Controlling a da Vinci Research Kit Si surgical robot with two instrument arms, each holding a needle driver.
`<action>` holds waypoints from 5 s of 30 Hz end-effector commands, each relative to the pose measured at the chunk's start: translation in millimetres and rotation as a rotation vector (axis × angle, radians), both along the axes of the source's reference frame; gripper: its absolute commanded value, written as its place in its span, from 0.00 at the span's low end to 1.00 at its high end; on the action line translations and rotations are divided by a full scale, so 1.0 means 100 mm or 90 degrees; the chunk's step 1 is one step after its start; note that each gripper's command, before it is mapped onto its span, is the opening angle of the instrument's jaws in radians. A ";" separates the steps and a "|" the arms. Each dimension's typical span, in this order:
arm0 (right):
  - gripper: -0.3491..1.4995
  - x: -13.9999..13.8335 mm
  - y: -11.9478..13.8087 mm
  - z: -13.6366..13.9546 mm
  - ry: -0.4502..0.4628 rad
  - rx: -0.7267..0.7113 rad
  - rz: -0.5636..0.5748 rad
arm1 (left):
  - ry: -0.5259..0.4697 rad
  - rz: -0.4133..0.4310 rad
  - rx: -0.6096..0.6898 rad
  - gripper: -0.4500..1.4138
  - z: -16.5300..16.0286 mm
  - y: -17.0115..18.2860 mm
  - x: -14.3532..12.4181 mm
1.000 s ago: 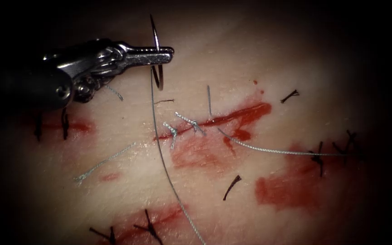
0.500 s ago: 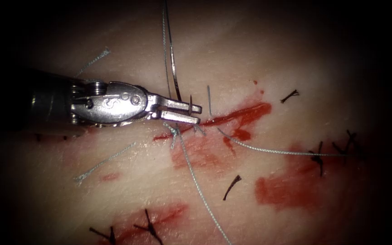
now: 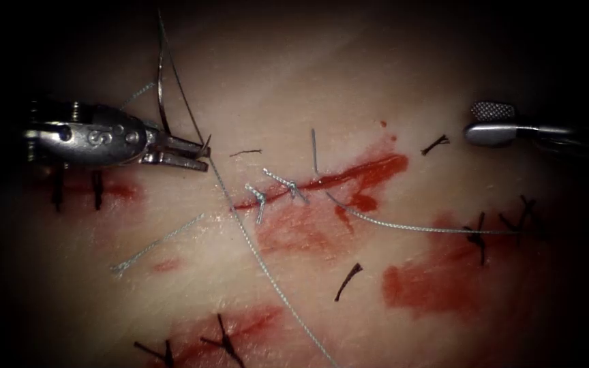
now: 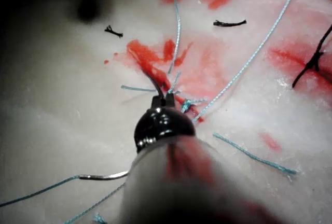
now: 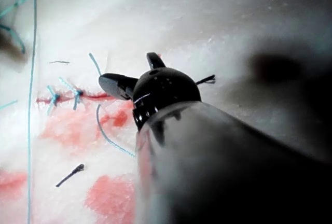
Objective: Wound Closure
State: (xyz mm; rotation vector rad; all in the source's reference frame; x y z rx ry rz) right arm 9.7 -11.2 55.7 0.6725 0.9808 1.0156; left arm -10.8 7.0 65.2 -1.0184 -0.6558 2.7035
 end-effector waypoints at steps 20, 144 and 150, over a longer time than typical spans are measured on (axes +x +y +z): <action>0.74 -0.105 0.091 -0.049 -0.073 -0.020 0.093 | -0.117 -0.087 0.082 0.67 -0.119 0.022 -0.194; 0.00 0.199 -0.055 0.062 0.126 -0.411 0.381 | -0.206 -0.478 -0.113 0.00 0.049 -0.002 -0.125; 0.00 0.192 -0.047 0.057 0.143 -0.398 0.340 | -0.239 -0.462 -0.069 0.00 0.037 0.003 -0.127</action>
